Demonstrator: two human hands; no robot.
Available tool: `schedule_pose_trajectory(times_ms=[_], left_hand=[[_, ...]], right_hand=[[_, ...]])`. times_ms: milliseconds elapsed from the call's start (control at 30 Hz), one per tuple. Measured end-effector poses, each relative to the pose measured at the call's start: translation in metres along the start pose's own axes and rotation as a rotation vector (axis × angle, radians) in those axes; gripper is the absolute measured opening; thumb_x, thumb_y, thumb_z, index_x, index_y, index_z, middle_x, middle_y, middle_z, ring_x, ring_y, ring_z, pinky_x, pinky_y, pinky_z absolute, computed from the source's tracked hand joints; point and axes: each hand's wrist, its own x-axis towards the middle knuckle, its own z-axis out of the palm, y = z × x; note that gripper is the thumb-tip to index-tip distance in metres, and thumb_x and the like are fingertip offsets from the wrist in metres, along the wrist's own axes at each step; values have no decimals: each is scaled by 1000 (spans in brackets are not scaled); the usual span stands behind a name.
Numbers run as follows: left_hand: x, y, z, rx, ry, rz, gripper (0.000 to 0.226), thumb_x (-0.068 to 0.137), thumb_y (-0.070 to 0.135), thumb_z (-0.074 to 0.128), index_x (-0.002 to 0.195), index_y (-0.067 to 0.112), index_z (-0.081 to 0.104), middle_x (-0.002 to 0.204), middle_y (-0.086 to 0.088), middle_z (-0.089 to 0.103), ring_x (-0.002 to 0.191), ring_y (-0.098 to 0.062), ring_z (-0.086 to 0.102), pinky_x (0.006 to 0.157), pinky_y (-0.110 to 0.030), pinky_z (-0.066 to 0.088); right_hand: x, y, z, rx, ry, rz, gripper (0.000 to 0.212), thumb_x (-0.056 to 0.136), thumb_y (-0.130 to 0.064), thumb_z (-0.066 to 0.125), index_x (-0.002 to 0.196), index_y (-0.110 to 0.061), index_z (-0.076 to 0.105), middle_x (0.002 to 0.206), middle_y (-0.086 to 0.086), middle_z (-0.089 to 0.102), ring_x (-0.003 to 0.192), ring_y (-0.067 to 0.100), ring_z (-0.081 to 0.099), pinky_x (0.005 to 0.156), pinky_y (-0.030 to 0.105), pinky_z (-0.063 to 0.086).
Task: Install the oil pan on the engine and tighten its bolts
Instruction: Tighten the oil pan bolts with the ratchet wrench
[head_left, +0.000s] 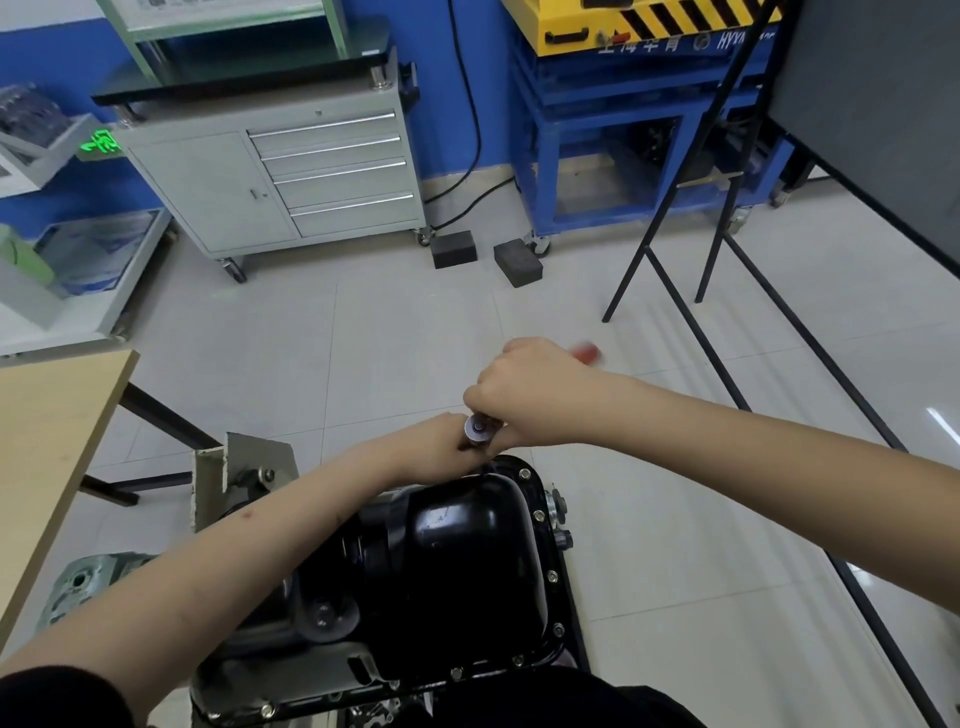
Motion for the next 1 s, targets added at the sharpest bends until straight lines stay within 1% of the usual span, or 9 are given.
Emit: schedule_pose_trajectory(times_ms=[67, 133, 300, 433, 533, 633, 733, 900, 1000], left_hand=[[-1, -1, 0, -4, 14, -38, 27, 93, 18, 48, 66, 20, 45, 65, 7, 49, 66, -12, 42, 54, -9, 35], [-1, 0, 1, 10, 28, -38, 20, 94, 20, 48, 76, 12, 52, 79, -4, 61, 73, -16, 48, 58, -15, 35], [2, 4, 2, 29, 51, 21, 28, 97, 18, 39, 97, -6, 54, 102, -21, 62, 95, -31, 56, 83, -35, 45], [-1, 2, -1, 15, 8, -3, 25, 96, 22, 41, 79, 7, 52, 75, -5, 58, 75, -23, 47, 60, -18, 40], [-2, 0, -1, 26, 28, -20, 19, 94, 19, 46, 88, 2, 54, 88, -14, 62, 77, -22, 50, 58, -21, 32], [0, 4, 3, 44, 57, 19, 23, 97, 19, 40, 87, 0, 51, 95, -20, 61, 90, -32, 55, 69, -26, 39], [1, 5, 3, 54, 39, 24, 28, 97, 18, 39, 99, -4, 56, 103, -20, 62, 97, -31, 56, 84, -37, 45], [-2, 3, 1, 15, 1, -20, 18, 94, 16, 44, 77, 14, 48, 93, -19, 61, 72, -18, 46, 57, -15, 32], [-1, 5, 3, 21, 39, 12, 19, 94, 14, 43, 77, 10, 51, 89, -19, 60, 70, -19, 47, 57, -18, 31]], right_hand=[[0, -4, 1, 82, -75, 95, 36, 87, -50, 51, 94, -15, 56, 96, 7, 63, 80, 27, 57, 57, 27, 32], [0, -6, 3, 100, -82, 117, 33, 90, -43, 48, 102, -13, 56, 100, 6, 62, 87, 27, 59, 56, 27, 31], [-2, 0, 1, -69, 40, -59, 25, 87, -11, 43, 109, -18, 54, 111, -1, 57, 111, 21, 46, 88, 29, 30], [-1, -3, -1, 36, -6, 58, 21, 89, -38, 51, 91, -18, 56, 96, 4, 63, 81, 24, 54, 65, 28, 35], [-3, -5, 3, 126, -47, 135, 32, 90, -43, 48, 95, -13, 56, 95, 7, 62, 72, 25, 49, 52, 26, 29], [-6, -1, 7, 35, 1, 17, 20, 91, -26, 46, 106, -18, 54, 106, 0, 59, 103, 22, 51, 79, 31, 34], [-5, 4, 6, -39, 57, -67, 23, 89, -16, 43, 107, -22, 55, 109, -4, 60, 109, 19, 48, 93, 27, 30], [-5, -4, 7, 80, -53, 84, 41, 88, -51, 48, 96, -12, 56, 95, 7, 63, 84, 28, 59, 65, 30, 34], [-6, -4, 9, 47, -17, 53, 26, 91, -36, 46, 105, -16, 55, 104, 2, 62, 99, 24, 55, 74, 31, 34]])
